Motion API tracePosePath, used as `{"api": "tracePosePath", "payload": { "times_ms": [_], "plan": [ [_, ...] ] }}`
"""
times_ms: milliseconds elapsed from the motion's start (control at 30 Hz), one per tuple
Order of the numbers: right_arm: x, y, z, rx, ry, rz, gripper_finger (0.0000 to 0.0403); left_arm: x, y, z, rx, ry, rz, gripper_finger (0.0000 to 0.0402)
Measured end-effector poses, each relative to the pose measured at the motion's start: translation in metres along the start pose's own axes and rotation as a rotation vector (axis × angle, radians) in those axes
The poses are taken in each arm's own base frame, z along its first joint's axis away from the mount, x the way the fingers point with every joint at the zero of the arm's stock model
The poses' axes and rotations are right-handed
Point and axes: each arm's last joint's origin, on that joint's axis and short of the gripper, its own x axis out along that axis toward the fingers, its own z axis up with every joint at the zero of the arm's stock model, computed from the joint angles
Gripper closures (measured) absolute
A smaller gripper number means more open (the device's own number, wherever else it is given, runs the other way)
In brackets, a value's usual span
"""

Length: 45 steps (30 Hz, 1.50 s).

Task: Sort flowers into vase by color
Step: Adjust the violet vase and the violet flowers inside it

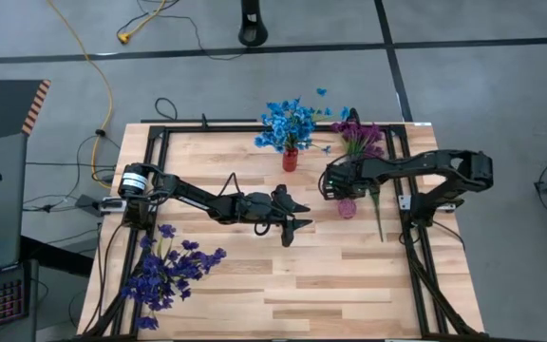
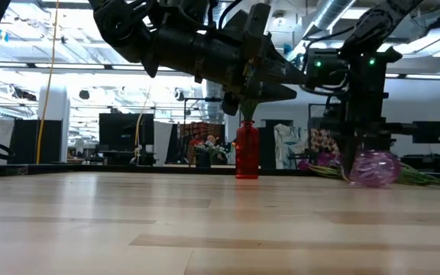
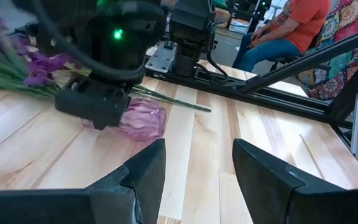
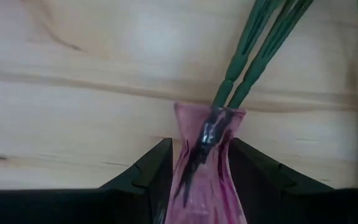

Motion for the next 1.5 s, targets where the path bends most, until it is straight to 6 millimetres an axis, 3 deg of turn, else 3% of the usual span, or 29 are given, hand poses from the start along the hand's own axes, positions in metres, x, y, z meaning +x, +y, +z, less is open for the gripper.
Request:
{"api": "tracePosePath", "payload": {
  "times_ms": [300, 500, 833, 1500],
  "plan": [
    [0.018, 0.004, -0.002, -0.038, 0.05, -0.061, 0.0223, 0.0, 0.0, -0.001, 0.001, 0.008, 0.002, 0.0228],
    [0.016, 0.003, -0.002, -0.037, 0.045, -0.054, 0.0251, 0.0, 0.001, -0.002, 0.003, 0.023, 0.006, 0.0228],
    [0.009, 0.001, -0.004, -0.037, 0.023, -0.032, 0.0253, 0.0, 0.001, -0.002, 0.003, 0.021, 0.006, 0.0228],
    [-0.001, 0.015, -0.043, -0.132, -0.178, -0.043, 0.0253, 0.0, 0.003, -0.002, 0.005, 0.005, 0.084, 0.0228]
  ]
}}
